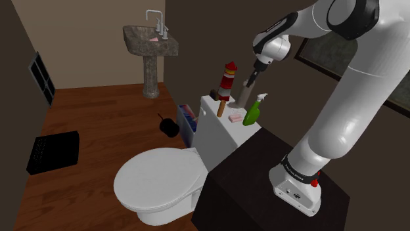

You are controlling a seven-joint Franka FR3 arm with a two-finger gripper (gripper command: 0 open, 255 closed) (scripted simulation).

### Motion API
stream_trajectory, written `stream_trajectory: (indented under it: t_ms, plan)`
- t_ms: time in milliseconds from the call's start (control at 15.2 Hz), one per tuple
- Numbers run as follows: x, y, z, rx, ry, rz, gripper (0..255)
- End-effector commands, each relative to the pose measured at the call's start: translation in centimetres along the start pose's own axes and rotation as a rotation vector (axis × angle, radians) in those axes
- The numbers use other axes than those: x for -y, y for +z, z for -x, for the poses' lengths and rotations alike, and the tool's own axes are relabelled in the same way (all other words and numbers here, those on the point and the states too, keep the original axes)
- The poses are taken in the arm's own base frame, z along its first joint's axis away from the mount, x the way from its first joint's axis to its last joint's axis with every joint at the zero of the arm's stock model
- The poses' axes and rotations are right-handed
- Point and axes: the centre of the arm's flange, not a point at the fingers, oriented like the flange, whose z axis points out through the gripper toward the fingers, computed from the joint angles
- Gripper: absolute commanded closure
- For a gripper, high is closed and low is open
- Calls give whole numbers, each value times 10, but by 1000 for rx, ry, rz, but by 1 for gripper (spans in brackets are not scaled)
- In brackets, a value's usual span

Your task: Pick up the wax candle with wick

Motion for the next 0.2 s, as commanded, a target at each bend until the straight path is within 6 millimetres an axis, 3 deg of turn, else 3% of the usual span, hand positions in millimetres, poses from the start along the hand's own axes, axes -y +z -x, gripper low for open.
stream_trajectory:
  t_ms: [0, 132]
  plan:
    - [0, -11, -1, 0, 0, 0, 255]
    - [0, -12, -1, 0, 0, 0, 255]
